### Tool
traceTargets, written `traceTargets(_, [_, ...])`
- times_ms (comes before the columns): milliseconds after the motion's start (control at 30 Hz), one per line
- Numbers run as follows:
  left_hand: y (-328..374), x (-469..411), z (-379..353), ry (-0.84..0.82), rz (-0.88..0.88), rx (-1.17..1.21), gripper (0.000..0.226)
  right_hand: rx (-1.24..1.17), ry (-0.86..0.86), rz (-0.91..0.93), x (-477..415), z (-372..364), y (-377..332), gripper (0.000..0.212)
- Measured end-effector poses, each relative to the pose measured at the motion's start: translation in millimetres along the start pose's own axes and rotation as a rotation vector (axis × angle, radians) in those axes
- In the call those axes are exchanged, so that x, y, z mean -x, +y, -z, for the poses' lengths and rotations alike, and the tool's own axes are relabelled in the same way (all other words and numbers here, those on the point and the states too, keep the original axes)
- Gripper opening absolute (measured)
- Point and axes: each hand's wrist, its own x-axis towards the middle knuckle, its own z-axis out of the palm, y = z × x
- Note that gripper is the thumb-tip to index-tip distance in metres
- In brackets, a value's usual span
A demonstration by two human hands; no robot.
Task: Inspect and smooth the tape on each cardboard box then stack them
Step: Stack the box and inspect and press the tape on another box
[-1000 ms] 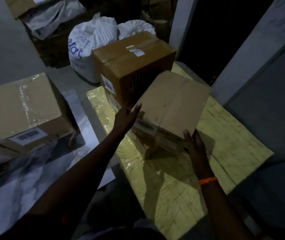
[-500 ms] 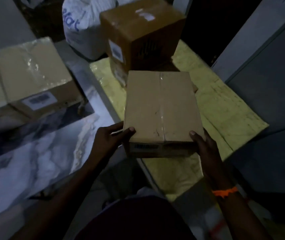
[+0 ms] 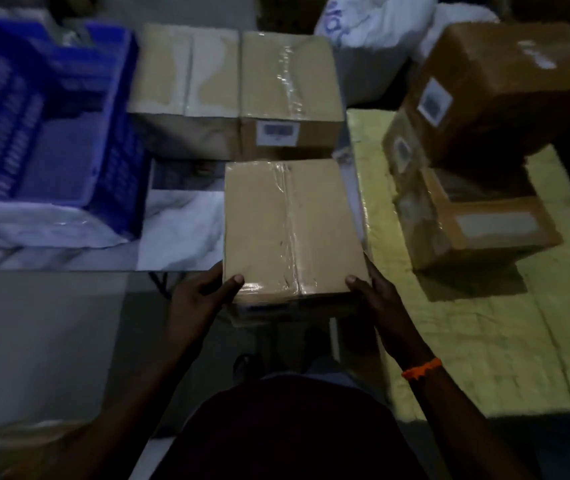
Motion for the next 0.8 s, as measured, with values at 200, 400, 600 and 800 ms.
traceTargets(200, [-30.7, -0.1, 9.8, 0.151, 0.069, 0.086, 0.031, 0.182, -0.182, 0.024, -41.9, -11.2, -3.6, 0.058])
traceTargets(400, [-44.4, -2.3, -9.4, 0.237, 0.070, 0.136, 0.048, 0.233, -0.194, 0.056, -53.1, -5.2, -6.1, 0.054])
traceTargets(600, [-36.4, -22.9, -3.4, 0.220, 0.135, 0.170, 0.053, 0.240, -0.174, 0.105, -89.9, -2.7, -19.1, 0.051])
traceTargets(800, [-8.7, -63.1, 7.8, 0.209, 0.085, 0.021, 0.052, 0.208, -0.141, 0.111, -152.4, -15.9, -40.8, 0.051])
